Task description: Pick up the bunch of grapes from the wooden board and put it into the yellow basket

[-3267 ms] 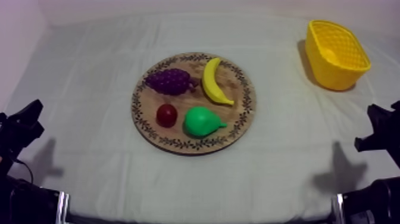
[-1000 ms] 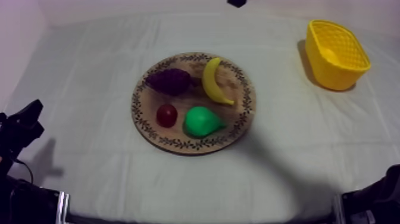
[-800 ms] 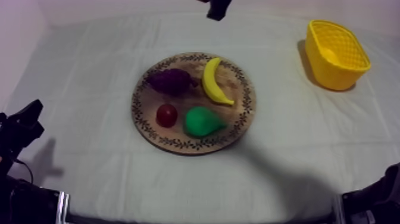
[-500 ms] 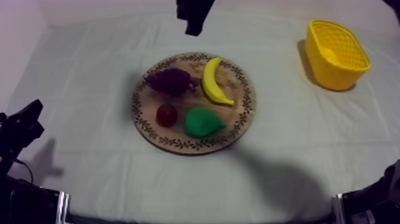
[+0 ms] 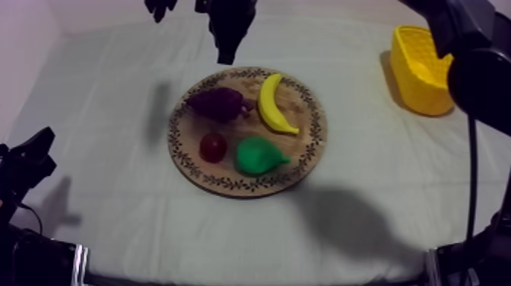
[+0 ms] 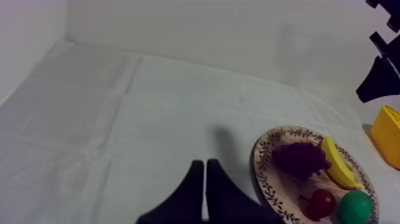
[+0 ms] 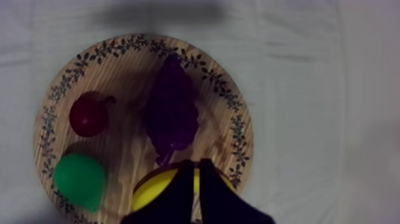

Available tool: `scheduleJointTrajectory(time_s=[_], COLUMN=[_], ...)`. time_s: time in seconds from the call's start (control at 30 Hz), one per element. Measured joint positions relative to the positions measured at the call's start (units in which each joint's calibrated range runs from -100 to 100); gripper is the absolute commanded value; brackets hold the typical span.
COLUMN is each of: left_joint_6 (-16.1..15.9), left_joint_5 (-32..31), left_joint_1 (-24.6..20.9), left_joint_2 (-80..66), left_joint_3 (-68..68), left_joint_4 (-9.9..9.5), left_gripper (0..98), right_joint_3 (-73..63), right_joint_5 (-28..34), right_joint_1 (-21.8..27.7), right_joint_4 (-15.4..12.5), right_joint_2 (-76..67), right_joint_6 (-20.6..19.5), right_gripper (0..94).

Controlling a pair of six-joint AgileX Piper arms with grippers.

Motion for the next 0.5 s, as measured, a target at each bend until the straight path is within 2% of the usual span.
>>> scheduleJointTrajectory(time_s=[0.37, 0.5], left_joint_6=[0.0, 0.0], left_joint_5=[0.0, 0.0], left_joint_1=[0.0, 0.0], left_joint_2=[0.0, 0.0], left_joint_3=[0.0, 0.0], left_joint_4=[0.0, 0.0], left_gripper=[0.1, 0.1], right_joint_3=[-1.82, -0.75], right_joint_5=[-0.55, -1.25], right_joint_1=[-0.03, -0.17], right_joint_4=[0.49, 0.49], right_joint_2=[3.05, 3.09], right_joint_6=[-0.91, -0.39], right_gripper=[51.7, 60.7])
